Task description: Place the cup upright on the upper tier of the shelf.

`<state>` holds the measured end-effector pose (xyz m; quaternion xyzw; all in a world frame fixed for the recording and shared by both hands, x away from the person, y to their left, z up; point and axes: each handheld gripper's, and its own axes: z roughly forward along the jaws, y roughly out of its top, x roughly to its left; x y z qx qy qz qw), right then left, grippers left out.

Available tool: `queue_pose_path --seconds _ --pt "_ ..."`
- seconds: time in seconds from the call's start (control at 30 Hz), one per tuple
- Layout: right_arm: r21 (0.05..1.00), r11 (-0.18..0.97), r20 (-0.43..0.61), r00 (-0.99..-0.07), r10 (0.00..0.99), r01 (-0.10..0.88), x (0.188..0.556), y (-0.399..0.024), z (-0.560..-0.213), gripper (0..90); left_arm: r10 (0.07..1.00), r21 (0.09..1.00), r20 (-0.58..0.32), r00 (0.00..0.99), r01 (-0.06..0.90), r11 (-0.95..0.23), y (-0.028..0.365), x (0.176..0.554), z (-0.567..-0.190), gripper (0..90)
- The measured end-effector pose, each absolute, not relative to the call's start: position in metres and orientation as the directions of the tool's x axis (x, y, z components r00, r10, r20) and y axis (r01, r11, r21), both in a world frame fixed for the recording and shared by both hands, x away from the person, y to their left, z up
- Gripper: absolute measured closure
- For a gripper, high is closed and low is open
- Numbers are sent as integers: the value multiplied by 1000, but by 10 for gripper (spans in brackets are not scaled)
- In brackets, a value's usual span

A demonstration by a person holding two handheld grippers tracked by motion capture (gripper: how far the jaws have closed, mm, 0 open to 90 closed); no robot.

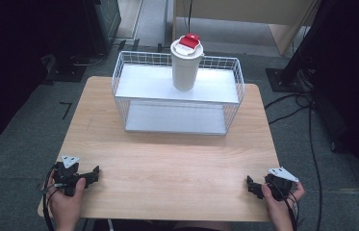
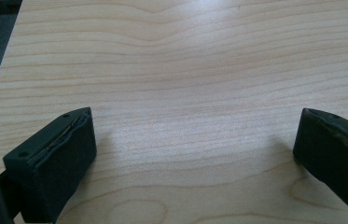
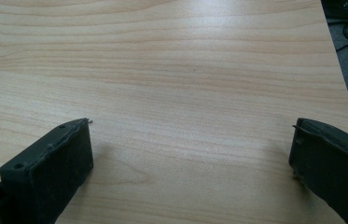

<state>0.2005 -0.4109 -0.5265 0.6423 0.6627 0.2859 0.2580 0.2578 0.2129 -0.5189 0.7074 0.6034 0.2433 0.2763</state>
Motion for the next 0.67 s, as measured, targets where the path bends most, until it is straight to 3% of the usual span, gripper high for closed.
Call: queue_pose_path --seconds 0.33,0.67 --pt "709 62 26 -113 993 703 202 -409 -527 0 990 685 10 144 720 -111 212 258 -519 0" --pt "708 67 28 -123 992 703 201 -409 -527 0 990 685 10 144 720 -111 212 258 -519 0"
